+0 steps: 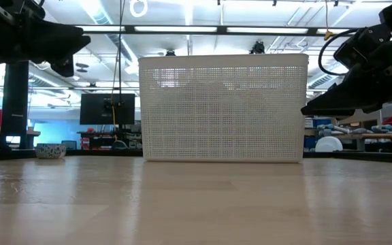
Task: Sort clothes
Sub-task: Return to Home Position
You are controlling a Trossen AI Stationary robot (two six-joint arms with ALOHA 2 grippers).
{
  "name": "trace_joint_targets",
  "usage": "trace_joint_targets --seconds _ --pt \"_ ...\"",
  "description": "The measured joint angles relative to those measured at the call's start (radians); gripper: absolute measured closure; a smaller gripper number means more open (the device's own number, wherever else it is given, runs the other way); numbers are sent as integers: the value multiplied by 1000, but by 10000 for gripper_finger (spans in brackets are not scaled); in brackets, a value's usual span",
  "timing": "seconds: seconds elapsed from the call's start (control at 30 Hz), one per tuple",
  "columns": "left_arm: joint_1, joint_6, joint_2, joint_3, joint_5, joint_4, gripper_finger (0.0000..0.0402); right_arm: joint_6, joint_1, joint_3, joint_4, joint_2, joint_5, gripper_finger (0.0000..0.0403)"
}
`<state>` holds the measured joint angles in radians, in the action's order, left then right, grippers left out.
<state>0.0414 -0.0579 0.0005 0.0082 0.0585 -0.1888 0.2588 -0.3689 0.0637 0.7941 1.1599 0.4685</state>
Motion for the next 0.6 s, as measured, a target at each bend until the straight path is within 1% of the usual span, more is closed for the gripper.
trace_joint_targets --seconds 0.3,0.6 --pt "0 17 -1 0 0 15 284 1 0 0 -7 0 1 250" --pt "0 28 -1 0 0 110 284 3 0 0 -11 0 1 250"
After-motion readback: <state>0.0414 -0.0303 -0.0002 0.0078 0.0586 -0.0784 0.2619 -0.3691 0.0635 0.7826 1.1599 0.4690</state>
